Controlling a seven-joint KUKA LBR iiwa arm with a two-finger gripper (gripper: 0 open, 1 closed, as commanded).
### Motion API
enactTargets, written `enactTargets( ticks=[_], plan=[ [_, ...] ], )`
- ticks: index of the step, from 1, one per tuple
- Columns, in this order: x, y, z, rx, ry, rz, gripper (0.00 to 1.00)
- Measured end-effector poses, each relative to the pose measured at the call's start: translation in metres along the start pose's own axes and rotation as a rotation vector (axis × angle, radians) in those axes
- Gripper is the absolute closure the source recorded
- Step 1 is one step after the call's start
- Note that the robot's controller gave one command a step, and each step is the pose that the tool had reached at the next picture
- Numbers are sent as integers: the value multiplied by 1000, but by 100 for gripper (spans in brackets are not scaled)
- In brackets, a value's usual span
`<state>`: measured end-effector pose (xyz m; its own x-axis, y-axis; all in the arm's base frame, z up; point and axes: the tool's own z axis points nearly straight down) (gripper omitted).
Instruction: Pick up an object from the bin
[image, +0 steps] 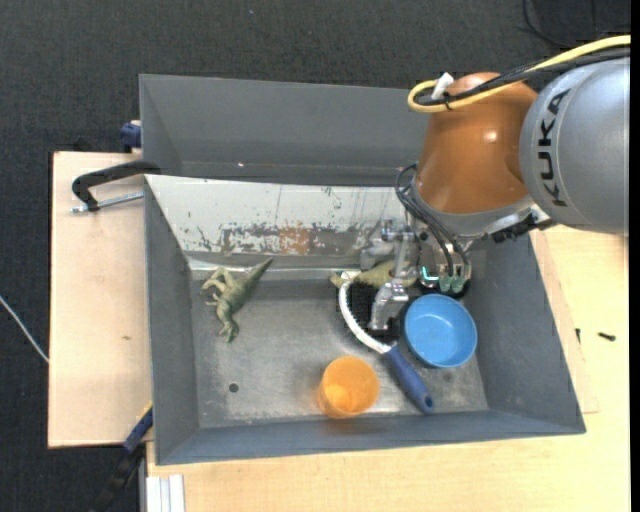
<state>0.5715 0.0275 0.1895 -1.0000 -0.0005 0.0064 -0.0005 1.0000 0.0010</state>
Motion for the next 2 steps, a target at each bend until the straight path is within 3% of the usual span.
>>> enactTargets(
  ticks=[1,2],
  plan=[
    [16,-69,104,-6,-16,120,0],
    [67,-117,88,2,-6,106,0]
  ],
)
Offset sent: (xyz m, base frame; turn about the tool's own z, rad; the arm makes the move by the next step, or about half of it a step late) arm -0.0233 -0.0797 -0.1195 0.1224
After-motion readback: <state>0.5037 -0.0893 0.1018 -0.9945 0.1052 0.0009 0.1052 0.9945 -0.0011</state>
